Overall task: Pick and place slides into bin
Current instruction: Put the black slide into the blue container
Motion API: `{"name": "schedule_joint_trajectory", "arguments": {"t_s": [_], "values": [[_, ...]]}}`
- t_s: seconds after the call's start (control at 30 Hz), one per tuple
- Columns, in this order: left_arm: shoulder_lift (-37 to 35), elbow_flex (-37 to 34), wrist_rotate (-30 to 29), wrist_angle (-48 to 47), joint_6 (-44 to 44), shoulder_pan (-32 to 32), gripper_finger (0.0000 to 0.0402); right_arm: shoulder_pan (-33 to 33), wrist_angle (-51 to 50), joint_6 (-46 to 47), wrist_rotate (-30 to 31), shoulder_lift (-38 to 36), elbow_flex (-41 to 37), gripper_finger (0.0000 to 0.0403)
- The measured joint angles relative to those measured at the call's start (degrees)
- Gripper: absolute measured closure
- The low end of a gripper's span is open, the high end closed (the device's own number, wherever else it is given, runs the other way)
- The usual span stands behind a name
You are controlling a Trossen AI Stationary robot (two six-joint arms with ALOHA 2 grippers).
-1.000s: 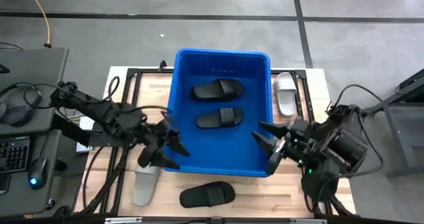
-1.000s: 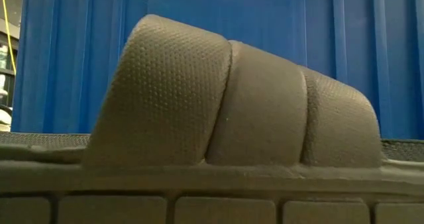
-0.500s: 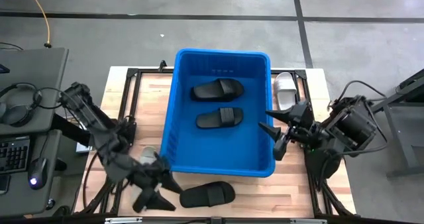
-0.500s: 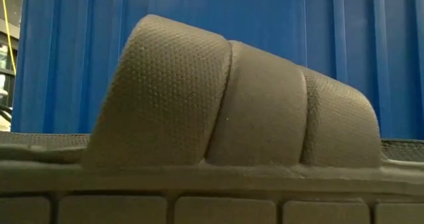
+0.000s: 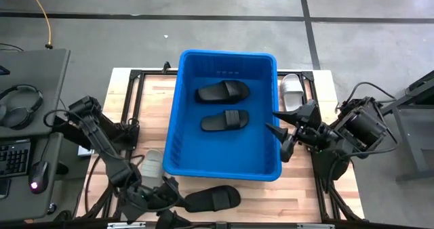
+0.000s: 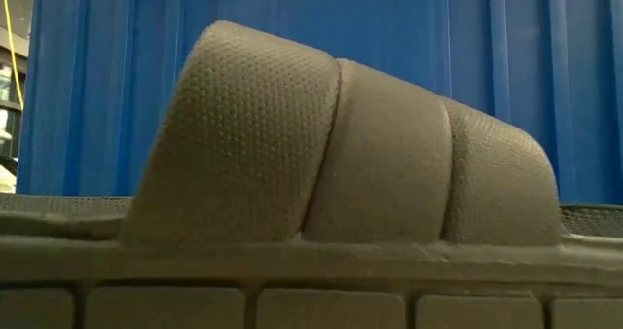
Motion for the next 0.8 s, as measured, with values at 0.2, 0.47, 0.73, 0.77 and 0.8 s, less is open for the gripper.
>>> {"name": "schedule_joint_trajectory", "arguments": {"t_s": [0.2, 0.47, 0.73, 0.77, 0.8], "values": [[2.9, 0.0, -1.8, 0.0, -4.9, -0.1, 0.0023, 0.0, 0.1, -0.7, -0.8, 0.0, 0.0, 0.0210], [8.3, 0.0, -5.3, 0.2, -13.2, -0.1, 0.0023, -0.1, 0.1, -7.7, -3.7, 0.0, 0.0, 0.0210], [13.6, 0.0, -7.0, 0.3, -21.2, -0.9, 0.0023, -0.1, -0.5, -10.6, -4.6, 0.0, 0.0, 0.0210], [14.3, 0.0, -7.0, 0.1, -22.0, -0.8, 0.0023, -0.1, -0.5, -10.8, -4.6, 0.0, 0.0, 0.0210], [14.9, 0.0, -7.0, 0.0, -23.1, -0.6, 0.0023, -0.1, -0.4, -11.5, -4.6, 0.0, 0.0, 0.0210]]}}
